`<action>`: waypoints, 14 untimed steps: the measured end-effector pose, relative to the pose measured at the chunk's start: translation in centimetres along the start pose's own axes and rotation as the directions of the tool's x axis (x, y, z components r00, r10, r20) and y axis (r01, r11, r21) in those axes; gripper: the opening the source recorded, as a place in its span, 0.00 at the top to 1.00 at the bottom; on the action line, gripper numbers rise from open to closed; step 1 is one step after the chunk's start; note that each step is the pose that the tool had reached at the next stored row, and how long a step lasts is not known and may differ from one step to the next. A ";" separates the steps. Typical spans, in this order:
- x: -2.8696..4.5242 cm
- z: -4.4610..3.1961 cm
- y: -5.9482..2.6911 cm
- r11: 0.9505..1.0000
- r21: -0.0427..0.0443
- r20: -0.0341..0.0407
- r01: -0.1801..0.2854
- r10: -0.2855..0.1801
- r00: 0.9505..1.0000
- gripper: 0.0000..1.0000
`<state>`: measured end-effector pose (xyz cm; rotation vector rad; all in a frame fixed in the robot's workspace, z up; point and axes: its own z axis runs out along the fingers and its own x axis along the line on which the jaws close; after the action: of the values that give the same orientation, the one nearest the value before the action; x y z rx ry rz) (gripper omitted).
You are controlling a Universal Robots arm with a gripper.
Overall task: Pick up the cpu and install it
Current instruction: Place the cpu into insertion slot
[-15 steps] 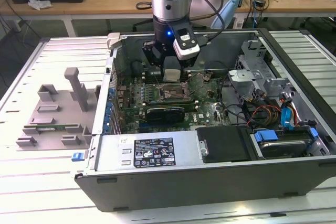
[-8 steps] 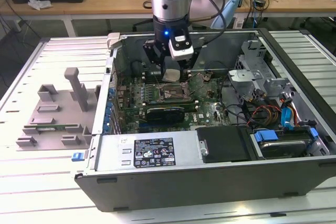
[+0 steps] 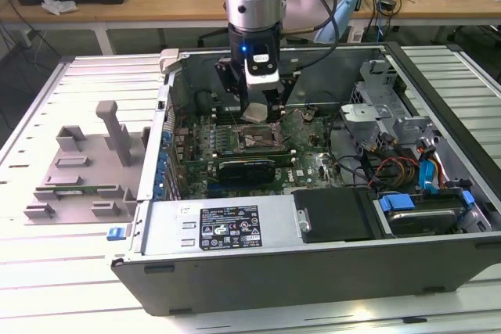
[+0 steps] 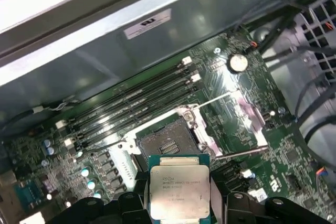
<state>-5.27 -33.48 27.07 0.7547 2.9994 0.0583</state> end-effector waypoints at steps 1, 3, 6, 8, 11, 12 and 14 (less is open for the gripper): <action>0.00 0.00 0.00 1.000 0.001 0.001 -0.016 0.016 1.000 0.45; 0.00 0.00 0.00 0.999 0.002 0.002 -0.046 0.046 0.999 0.45; 0.00 0.00 0.00 0.995 0.004 0.005 -0.102 0.102 0.995 0.45; 0.00 0.00 0.00 0.991 0.005 0.007 -0.135 0.135 0.991 0.45; 0.00 0.00 0.00 0.975 0.007 0.012 -0.222 0.221 0.975 0.45; 0.00 0.00 0.00 0.971 0.008 0.013 -0.238 0.238 0.971 0.45; 0.00 0.00 0.00 0.960 0.009 0.015 -0.279 0.279 0.960 0.45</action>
<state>-5.27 -33.48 27.07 1.1690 2.8585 0.0471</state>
